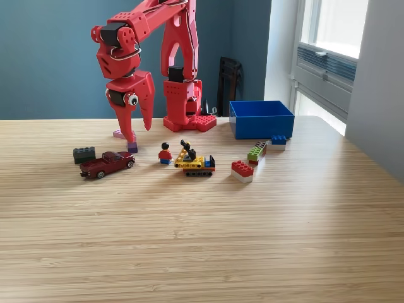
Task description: Grasp a lego block and put it in the bin.
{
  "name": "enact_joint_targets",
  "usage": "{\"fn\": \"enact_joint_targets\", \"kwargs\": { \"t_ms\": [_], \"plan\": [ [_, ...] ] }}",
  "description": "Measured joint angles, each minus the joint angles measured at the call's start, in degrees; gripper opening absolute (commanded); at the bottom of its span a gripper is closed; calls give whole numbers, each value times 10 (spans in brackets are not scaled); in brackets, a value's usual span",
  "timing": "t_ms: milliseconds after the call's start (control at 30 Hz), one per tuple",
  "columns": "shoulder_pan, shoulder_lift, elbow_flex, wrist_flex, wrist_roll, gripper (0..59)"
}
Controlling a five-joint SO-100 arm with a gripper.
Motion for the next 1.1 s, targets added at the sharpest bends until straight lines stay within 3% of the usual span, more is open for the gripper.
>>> {"fn": "enact_joint_targets", "kwargs": {
  "t_ms": [800, 1100],
  "plan": [
    [86, 0, 0, -47, -135, 257],
    [120, 0, 38, -82, -172, 240]
  ]
}}
